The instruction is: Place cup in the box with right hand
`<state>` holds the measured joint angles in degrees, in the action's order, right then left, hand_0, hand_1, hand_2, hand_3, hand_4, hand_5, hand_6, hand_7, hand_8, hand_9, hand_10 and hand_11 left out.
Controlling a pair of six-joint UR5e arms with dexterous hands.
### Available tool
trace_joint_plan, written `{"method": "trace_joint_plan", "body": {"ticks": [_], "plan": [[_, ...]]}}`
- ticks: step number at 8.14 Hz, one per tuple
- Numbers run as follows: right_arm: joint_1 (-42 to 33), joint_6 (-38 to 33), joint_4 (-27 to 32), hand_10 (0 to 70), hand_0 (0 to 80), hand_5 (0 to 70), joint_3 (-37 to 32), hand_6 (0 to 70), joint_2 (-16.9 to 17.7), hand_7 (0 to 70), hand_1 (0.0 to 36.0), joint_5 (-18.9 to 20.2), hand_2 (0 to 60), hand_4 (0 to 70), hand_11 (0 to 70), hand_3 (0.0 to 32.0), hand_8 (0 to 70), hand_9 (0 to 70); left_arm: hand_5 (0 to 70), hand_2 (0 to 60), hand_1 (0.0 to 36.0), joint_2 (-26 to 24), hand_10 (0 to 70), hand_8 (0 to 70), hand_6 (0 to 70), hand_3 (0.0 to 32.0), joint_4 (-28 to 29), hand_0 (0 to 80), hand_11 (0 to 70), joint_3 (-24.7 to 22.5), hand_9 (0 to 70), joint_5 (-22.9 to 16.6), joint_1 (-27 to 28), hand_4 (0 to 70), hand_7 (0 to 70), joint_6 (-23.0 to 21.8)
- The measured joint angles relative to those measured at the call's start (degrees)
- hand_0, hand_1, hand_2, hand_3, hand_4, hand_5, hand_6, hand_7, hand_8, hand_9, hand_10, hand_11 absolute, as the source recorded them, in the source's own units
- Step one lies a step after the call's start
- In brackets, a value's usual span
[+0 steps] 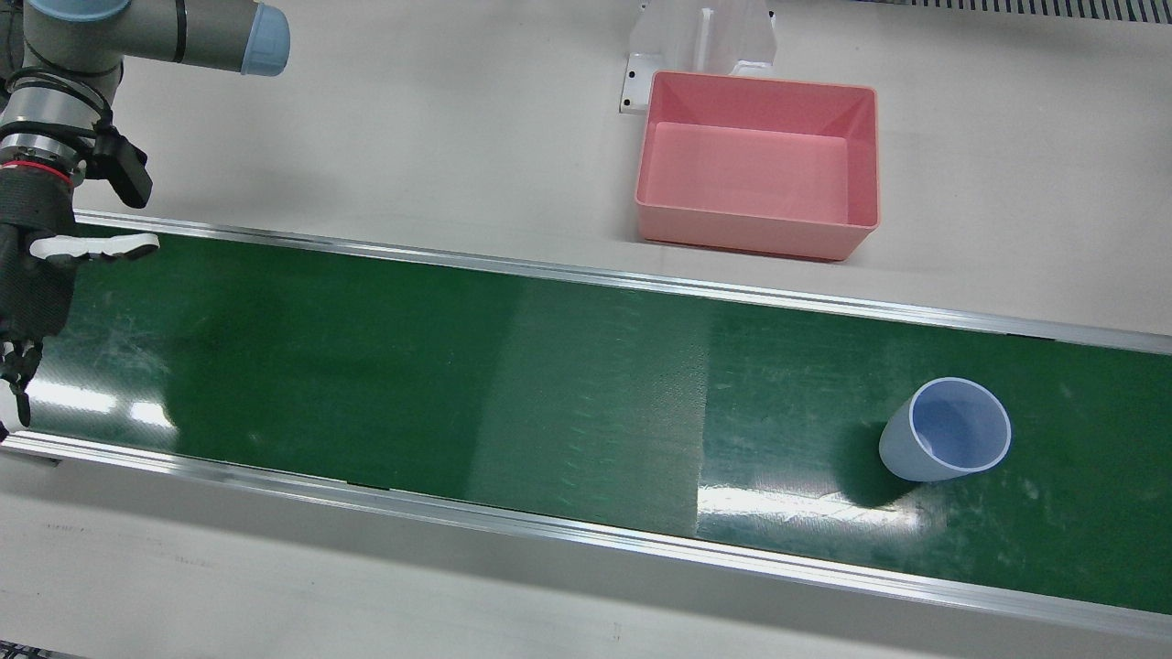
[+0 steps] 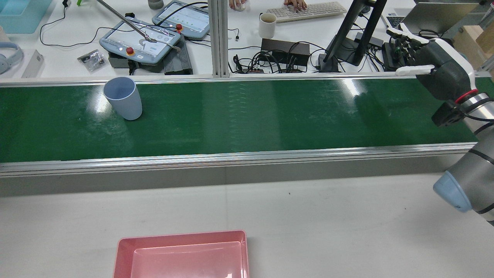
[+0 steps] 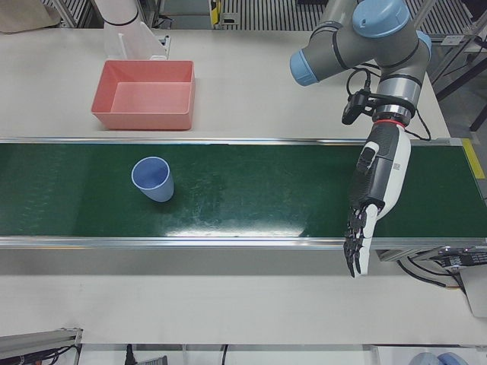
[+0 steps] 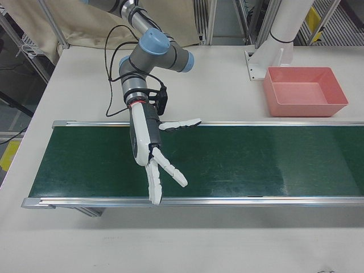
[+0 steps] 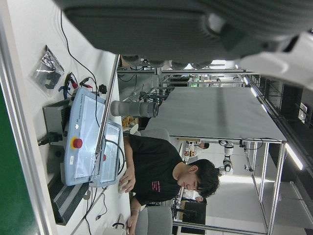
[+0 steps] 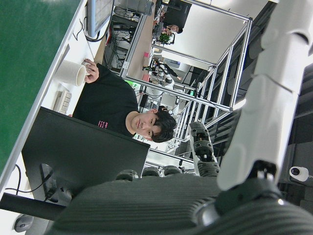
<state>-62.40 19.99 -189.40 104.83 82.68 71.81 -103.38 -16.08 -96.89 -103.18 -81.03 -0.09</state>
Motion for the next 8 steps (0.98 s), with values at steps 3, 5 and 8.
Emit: {"method": "trace_joint_plan", "body": {"ticks": [3,5,8], "plan": [[0.5,0.0,0.0,0.0,51.8,5.3,-0.6,0.0,0.5,0.0,18.0,0.0,0.6,0.0,0.0,0.0,0.0,0.0,0.0,0.0,0.0,0.0,0.0,0.0,0.0,0.0,0.0,0.0,0.0,0.0,0.0,0.0,0.0,0.0,0.0,0.0],[0.9,0.0,0.0,0.0,51.9,5.3,-0.8,0.0,0.4,0.0,18.0,0.0,0.6,0.0,0.0,0.0,0.0,0.0,0.0,0.0,0.0,0.0,0.0,0.0,0.0,0.0,0.0,0.0,0.0,0.0,0.0,0.0,0.0,0.0,0.0,0.0],[1.8,0.1,0.0,0.0,51.8,5.2,-0.9,0.0,0.2,0.0,18.1,-0.1,1.4,0.0,0.0,0.0,0.0,0.0,0.0,0.0,0.0,0.0,0.0,0.0,0.0,0.0,0.0,0.0,0.0,0.0,0.0,0.0,0.0,0.0,0.0,0.0]]}}
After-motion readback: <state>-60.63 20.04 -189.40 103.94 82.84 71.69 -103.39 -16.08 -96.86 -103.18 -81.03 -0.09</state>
